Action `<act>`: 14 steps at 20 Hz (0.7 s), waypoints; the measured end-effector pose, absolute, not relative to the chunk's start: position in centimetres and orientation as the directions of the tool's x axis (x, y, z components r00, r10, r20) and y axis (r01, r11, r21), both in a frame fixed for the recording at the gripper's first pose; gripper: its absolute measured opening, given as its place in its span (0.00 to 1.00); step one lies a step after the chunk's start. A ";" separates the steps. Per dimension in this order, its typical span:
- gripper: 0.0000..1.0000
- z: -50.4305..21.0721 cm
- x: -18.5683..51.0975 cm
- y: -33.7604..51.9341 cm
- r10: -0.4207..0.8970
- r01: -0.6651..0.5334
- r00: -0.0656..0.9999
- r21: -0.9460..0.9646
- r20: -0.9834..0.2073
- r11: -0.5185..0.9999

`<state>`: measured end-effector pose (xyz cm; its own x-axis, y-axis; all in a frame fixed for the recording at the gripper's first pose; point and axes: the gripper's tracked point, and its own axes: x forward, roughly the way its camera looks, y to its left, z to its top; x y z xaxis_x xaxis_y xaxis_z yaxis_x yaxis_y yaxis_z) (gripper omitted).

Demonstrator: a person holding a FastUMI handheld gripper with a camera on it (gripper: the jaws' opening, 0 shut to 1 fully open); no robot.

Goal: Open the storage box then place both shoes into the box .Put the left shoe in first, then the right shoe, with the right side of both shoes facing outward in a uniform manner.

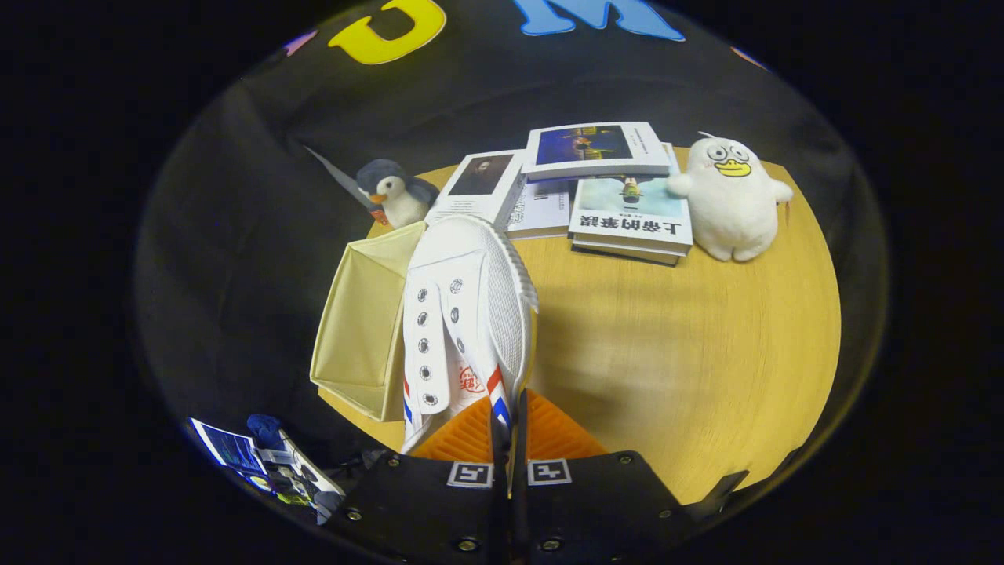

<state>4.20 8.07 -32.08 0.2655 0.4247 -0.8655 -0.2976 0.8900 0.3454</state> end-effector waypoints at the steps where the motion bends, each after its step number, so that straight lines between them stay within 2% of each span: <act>1: 0.02 -31.8 4.5 9.1 0.431 -0.315 0.261 0.345 -0.864 0.884; 14: 0.02 -30.1 8.3 21.8 0.484 -0.471 0.204 0.348 -0.851 0.811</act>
